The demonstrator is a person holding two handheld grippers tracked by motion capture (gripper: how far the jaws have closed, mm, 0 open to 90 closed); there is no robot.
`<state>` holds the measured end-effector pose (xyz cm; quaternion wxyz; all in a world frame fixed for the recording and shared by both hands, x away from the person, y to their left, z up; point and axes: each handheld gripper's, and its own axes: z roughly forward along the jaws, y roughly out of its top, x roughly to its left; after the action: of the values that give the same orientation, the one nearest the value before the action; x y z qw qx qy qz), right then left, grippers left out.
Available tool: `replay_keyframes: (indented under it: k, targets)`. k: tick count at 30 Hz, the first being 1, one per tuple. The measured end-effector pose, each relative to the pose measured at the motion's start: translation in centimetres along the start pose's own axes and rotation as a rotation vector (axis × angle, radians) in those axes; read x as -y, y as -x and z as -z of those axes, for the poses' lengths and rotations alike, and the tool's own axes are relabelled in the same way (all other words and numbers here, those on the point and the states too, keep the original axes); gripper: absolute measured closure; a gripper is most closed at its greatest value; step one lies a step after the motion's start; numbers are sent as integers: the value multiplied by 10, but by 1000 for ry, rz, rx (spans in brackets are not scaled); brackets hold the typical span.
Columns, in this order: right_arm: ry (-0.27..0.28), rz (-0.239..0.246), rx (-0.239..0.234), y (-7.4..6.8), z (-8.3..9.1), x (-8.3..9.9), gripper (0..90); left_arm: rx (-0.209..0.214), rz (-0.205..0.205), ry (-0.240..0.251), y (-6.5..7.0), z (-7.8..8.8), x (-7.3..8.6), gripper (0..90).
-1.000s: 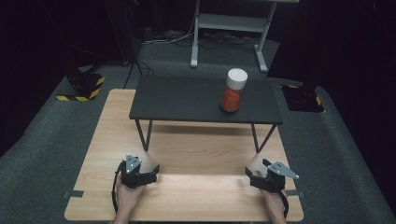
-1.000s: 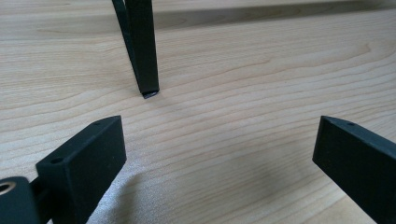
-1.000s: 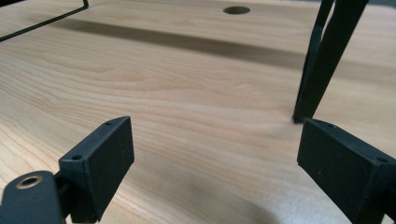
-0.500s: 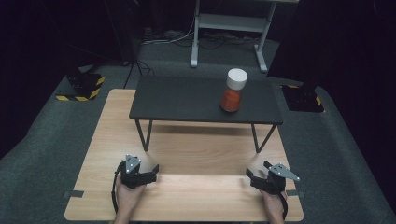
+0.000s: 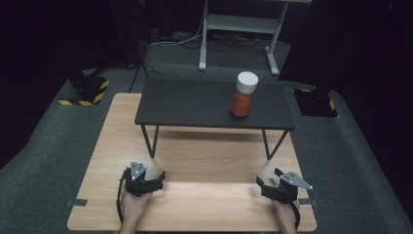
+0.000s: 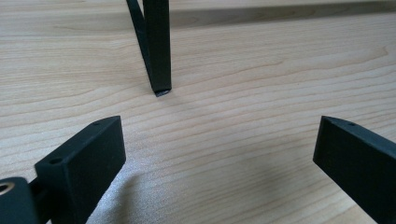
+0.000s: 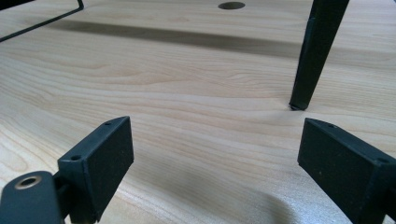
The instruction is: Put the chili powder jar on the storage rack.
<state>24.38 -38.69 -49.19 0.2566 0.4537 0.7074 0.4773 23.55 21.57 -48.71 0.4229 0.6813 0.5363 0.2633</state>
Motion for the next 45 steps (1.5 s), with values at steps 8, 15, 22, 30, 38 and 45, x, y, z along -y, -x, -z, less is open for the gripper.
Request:
replay_keyframes:
  k: [8, 15, 22, 30, 38, 45]
  targets:
    - [-1, -3, 9, -1, 0, 0, 99, 3, -5, -4, 0, 0, 0, 27]
    - [-22, 14, 14, -4, -2, -3, 99, 4, -6, -4, 0, 0, -1, 27]
    - [-36, 27, 18, -5, -4, -5, 99, 5, -6, -4, 0, 0, 0, 27]
    - [-35, 20, 18, -5, -4, -5, 97, 8, -5, -1, -1, 0, 0, 27]
    - [-38, 20, 18, -5, -4, -5, 97, 5, -6, -2, -1, 0, 0, 27]
    - [-35, 15, 19, -5, -4, -5, 96, 6, -7, -2, 0, 0, 0, 27]
